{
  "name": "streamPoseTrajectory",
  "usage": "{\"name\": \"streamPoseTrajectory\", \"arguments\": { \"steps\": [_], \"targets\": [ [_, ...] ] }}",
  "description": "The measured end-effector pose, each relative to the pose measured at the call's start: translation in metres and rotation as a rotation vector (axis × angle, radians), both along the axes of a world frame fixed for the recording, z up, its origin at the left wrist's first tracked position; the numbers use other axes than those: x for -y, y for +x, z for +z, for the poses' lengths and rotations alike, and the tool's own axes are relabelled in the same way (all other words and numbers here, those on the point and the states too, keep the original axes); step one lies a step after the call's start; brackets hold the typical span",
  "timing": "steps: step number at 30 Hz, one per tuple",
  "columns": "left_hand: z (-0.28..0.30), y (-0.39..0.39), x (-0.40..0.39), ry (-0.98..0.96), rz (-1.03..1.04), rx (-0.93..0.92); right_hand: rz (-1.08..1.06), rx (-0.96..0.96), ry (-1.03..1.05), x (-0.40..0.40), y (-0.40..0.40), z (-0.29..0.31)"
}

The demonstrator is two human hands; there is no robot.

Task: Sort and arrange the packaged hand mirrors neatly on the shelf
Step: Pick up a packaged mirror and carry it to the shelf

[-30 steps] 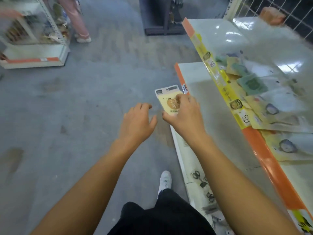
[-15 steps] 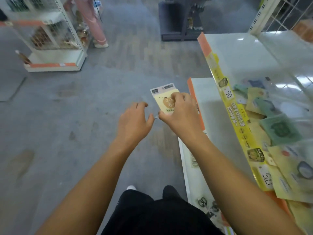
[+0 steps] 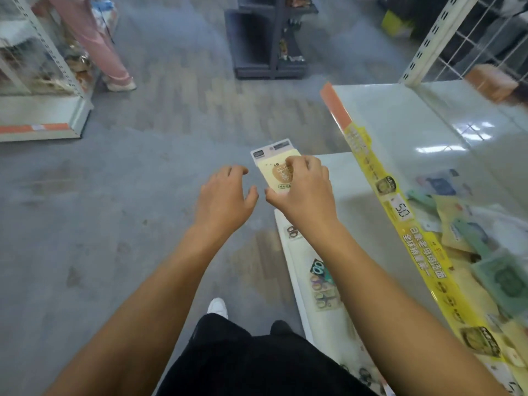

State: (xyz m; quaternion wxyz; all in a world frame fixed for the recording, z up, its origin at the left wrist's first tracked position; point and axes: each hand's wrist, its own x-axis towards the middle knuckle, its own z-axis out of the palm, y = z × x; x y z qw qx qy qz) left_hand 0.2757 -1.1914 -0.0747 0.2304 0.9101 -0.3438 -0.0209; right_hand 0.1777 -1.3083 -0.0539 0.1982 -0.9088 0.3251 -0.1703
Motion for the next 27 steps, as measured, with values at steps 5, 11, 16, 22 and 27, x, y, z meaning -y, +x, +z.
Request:
{"name": "streamPoseTrajectory", "arguments": {
  "steps": [5, 11, 16, 22, 27],
  "targets": [
    [0.007, 0.075, 0.016, -0.006, -0.069, 0.002, -0.079, 0.012, -0.014, 0.014, 0.067, 0.011],
    [0.011, 0.144, 0.042, -0.009, -0.168, -0.017, -0.200, 0.026, -0.010, 0.027, 0.121, 0.015],
    [0.012, 0.173, 0.062, -0.046, -0.238, -0.012, -0.237, 0.040, -0.022, 0.045, 0.146, 0.018],
    [0.006, 0.188, 0.092, -0.061, -0.254, -0.014, -0.255, 0.055, -0.033, 0.067, 0.163, 0.015],
    [0.016, 0.207, 0.143, -0.023, -0.292, 0.018, -0.297, 0.099, -0.024, 0.115, 0.176, 0.017]
  ]
}}
